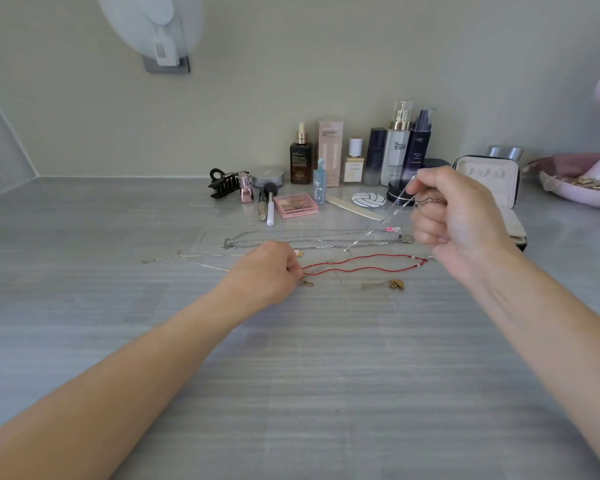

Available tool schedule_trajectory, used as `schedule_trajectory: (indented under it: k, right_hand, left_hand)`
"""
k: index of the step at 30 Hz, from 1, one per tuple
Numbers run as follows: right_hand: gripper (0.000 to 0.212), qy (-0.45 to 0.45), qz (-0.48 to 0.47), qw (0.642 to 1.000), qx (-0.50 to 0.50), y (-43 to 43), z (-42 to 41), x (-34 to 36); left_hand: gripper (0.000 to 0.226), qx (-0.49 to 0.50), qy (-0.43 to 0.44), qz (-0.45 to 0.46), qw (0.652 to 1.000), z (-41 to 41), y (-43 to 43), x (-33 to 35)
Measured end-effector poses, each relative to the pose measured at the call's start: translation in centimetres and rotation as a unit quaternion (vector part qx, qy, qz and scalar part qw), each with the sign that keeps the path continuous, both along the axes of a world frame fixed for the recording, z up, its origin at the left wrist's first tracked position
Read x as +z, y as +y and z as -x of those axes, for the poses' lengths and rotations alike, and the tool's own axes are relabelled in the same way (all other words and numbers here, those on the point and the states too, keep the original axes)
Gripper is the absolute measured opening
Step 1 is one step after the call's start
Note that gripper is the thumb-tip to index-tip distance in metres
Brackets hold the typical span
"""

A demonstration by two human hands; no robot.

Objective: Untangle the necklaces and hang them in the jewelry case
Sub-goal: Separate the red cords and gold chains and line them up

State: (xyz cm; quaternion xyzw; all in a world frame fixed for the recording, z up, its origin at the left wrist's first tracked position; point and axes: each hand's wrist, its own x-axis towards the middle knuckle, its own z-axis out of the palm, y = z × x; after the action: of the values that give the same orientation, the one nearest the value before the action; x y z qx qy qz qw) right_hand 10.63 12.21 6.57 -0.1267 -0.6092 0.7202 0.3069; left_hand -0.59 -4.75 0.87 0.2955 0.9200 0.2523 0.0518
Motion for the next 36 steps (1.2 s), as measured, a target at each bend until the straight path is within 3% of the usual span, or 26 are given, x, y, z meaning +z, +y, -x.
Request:
schedule_trajectory:
  k: [8,11,14,17,20,22,28,31,32,33,35,36]
  right_hand:
    - [0.032,0.010,0.015,0.998,0.057,0.4,-0.1,0.1]
    - [0.034,-0.040,-0.059,0.991,0.114,0.5,-0.1,-0.1]
    - [0.029,-0.113,-0.166,0.966,0.160,0.0,-0.3,-0.4]
    - [0.024,-0.144,-0.228,0.945,0.183,-0.9,-0.6,-0.3]
    - [0.022,-0.152,-0.252,0.936,0.192,-1.6,-0.7,-0.2]
    - [0.020,-0.155,-0.255,0.934,0.196,-1.7,-0.7,-0.2]
    - [0.011,-0.160,-0.237,0.941,0.182,-1.3,-0.7,-0.2]
    - [0.014,-0.149,-0.250,0.939,0.181,-1.3,-0.7,-0.4]
    - [0.015,-0.146,-0.260,0.937,0.182,-1.3,-0.6,-0.4]
    - [0.016,-0.144,-0.270,0.934,0.182,-1.4,-0.6,-0.4]
    - [0.015,-0.138,-0.280,0.932,0.184,-1.7,-0.6,-0.4]
    - [0.014,-0.135,-0.280,0.932,0.186,-1.7,-0.6,-0.4]
  left_hand:
    - [0.017,0.022,0.093,0.072,0.993,0.1,-0.5,0.0]
    - [0.020,-0.016,0.075,0.029,0.997,-0.1,-0.4,0.3]
    - [0.039,-0.114,-0.066,-0.133,0.982,-1.7,0.2,1.4]
    - [0.034,-0.177,-0.243,-0.271,0.914,-3.3,0.4,2.3]
    - [0.009,-0.178,-0.248,-0.318,0.898,-3.8,0.4,2.7]
    - [0.006,-0.171,-0.241,-0.325,0.899,-3.7,0.5,2.7]
    - [0.025,-0.106,-0.273,-0.347,0.891,-2.9,0.6,2.6]
    - [0.019,-0.063,-0.227,-0.278,0.931,-2.7,0.5,2.6]
    - [0.011,-0.074,-0.190,-0.242,0.949,-2.8,0.5,2.5]
    - [0.017,-0.096,-0.167,-0.210,0.958,-2.9,0.5,2.2]
    - [0.034,-0.146,-0.157,-0.200,0.956,-3.3,0.7,1.6]
    - [0.031,-0.166,-0.164,-0.217,0.948,-3.6,0.9,1.5]
